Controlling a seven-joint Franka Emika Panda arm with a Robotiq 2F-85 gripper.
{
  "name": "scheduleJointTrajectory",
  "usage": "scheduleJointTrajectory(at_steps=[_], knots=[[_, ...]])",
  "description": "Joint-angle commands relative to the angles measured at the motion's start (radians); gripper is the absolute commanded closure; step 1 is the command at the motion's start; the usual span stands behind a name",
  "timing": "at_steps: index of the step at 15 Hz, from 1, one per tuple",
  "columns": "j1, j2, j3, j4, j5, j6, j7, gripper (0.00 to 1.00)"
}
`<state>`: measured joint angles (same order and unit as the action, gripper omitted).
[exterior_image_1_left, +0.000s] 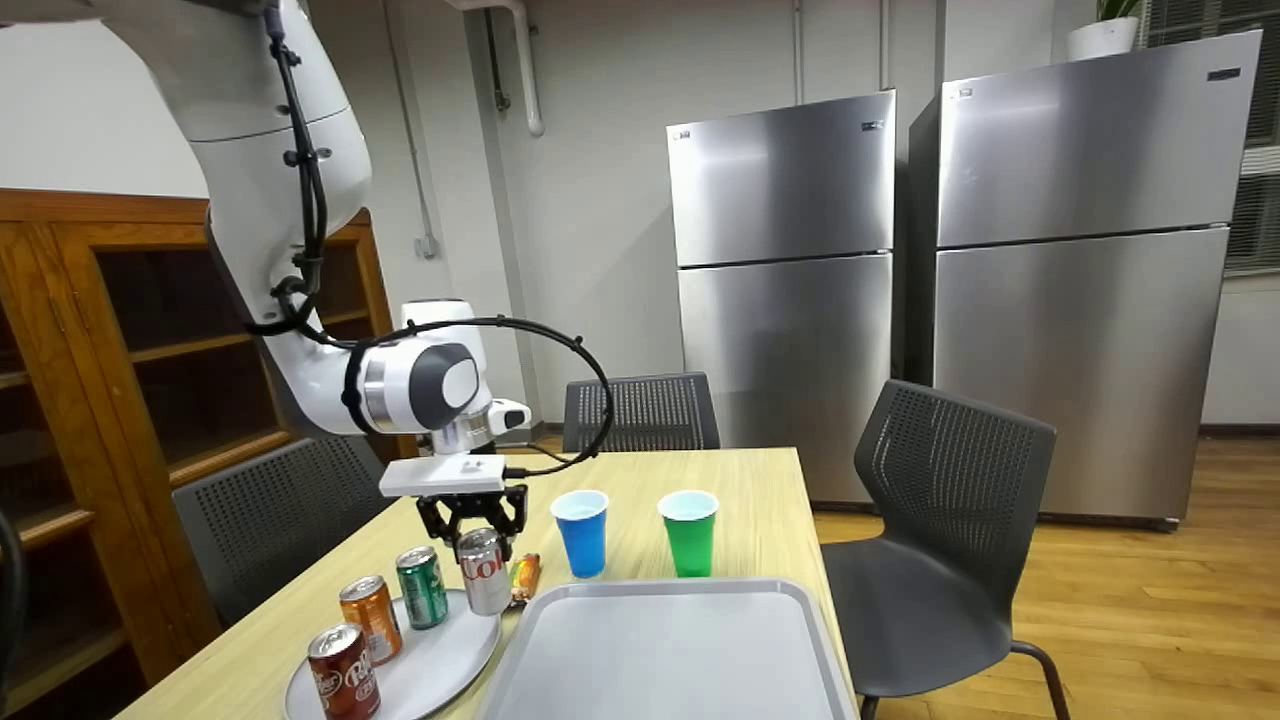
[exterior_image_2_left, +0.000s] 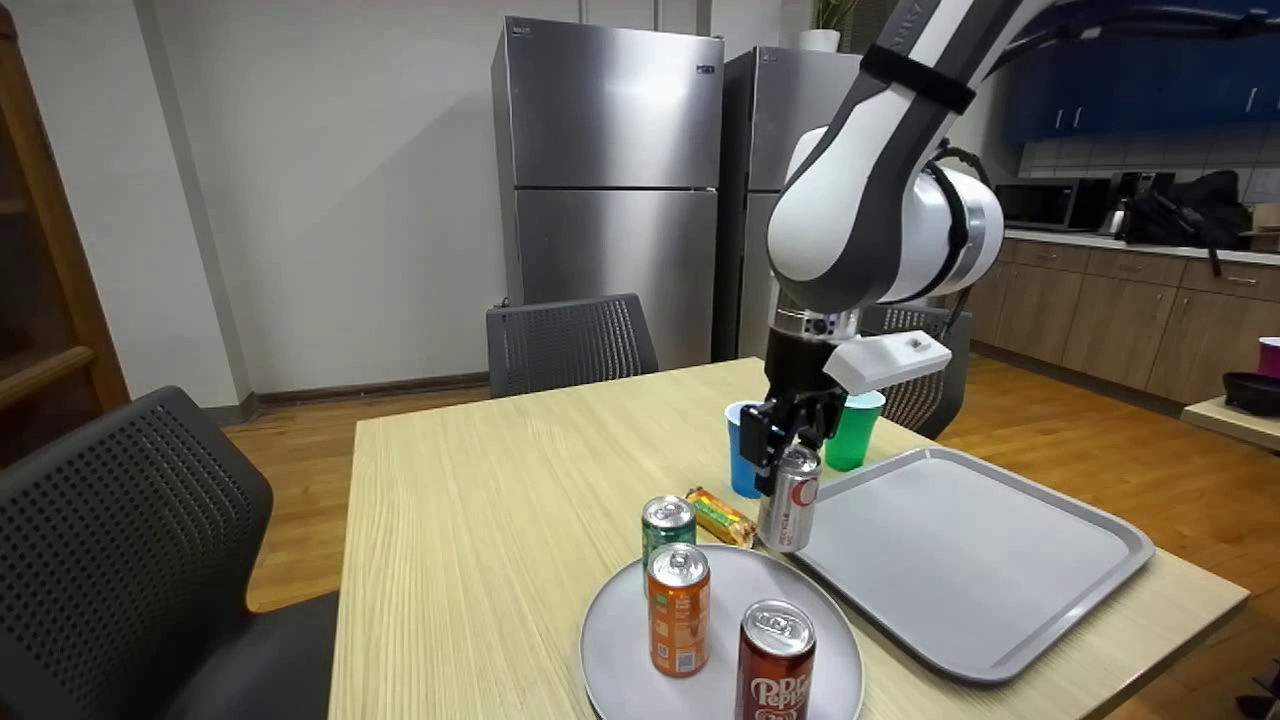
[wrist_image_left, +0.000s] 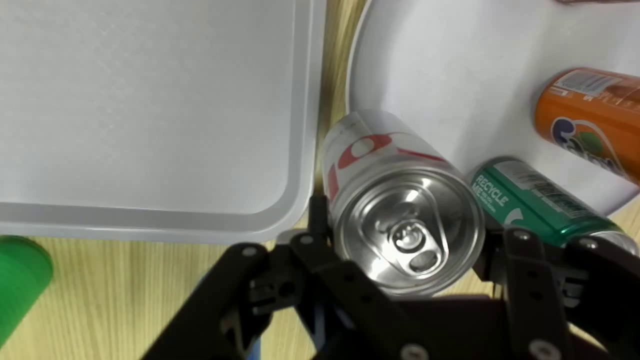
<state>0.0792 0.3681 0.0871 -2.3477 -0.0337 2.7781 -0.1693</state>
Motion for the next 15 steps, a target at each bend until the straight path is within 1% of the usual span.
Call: scheduleJointTrajectory(at_steps=[1, 5, 10, 15], knots=[[-0.012, -0.057, -0.033, -0.010, -0.016, -0.058, 0.049, 0.62], [-0.039, -0.049, -0.069, 0.008, -0.012, -0.075, 0.042, 0.62], [-0.108, -0.028, -0.085, 0.047, 0.015, -0.098, 0.014, 0.62], [-0.178, 0.014, -0.099, 0.117, 0.041, -0.134, -0.004, 0.62]])
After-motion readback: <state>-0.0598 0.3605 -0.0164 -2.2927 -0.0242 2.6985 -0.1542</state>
